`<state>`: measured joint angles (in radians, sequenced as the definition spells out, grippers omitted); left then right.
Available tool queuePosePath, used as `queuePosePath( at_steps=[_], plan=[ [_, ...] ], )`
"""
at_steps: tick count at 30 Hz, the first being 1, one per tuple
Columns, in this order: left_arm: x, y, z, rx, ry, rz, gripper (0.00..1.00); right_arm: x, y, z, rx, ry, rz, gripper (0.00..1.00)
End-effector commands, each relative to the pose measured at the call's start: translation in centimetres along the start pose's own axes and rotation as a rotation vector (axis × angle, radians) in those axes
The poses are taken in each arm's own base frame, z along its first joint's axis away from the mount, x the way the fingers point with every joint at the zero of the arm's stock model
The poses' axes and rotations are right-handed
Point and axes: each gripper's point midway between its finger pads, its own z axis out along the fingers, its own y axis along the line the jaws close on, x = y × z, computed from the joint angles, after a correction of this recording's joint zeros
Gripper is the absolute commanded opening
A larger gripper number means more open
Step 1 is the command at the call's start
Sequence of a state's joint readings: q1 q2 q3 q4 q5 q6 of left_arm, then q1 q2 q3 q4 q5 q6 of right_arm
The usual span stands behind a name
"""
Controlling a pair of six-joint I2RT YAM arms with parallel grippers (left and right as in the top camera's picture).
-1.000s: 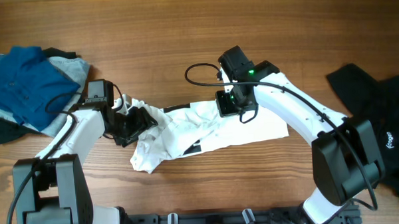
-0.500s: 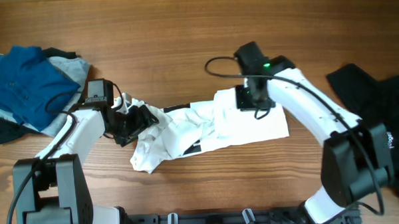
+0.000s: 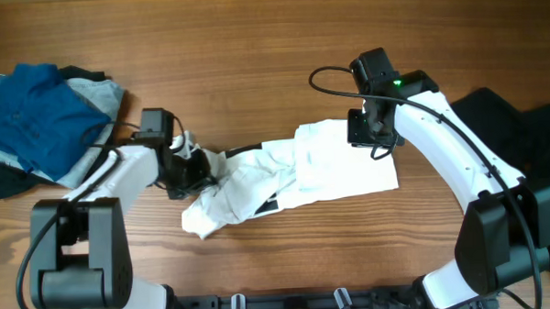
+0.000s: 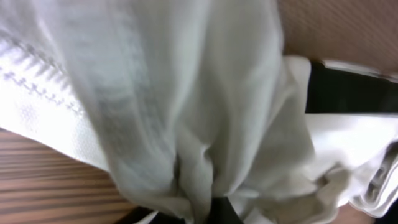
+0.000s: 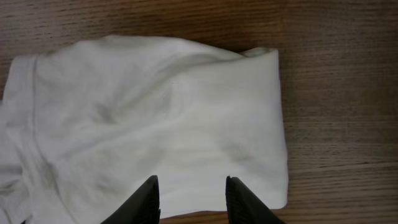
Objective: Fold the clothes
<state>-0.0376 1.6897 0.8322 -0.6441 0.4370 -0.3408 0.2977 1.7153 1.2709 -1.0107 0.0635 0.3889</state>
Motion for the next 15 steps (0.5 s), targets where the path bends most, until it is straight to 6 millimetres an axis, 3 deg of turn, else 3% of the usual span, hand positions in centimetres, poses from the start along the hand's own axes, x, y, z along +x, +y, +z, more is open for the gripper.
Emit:
queuePosePath(
  at_steps=[1, 5, 8, 11, 15],
  plan=[
    [-5.3, 2.4, -5.5, -0.087, -0.161, -0.071, 0.04, -1.1, -1.6, -1.0, 0.042, -0.045, 0.035, 0.35],
    [-9.7, 3.7, -11.3, -0.125, -0.296, -0.144, 0.04, -1.5, -3.2, -0.9, 0.048, -0.037, 0.059, 0.36],
    [-9.9, 1.5, -13.5, -0.098, -0.291, -0.13, 0.04, -1.5, -4.0, -0.8, 0.053, -0.03, 0.065, 0.35],
    [-7.4, -4.1, -12.4, -0.023, -0.191, -0.033, 0.04, -1.5, -4.0, -0.8, 0.053, -0.03, 0.055, 0.35],
    [-3.3, -14.5, -8.2, 0.077, -0.146, 0.101, 0.04, -1.4, -3.4, -0.8, 0.015, -0.02, 0.027, 0.35]
  ],
)
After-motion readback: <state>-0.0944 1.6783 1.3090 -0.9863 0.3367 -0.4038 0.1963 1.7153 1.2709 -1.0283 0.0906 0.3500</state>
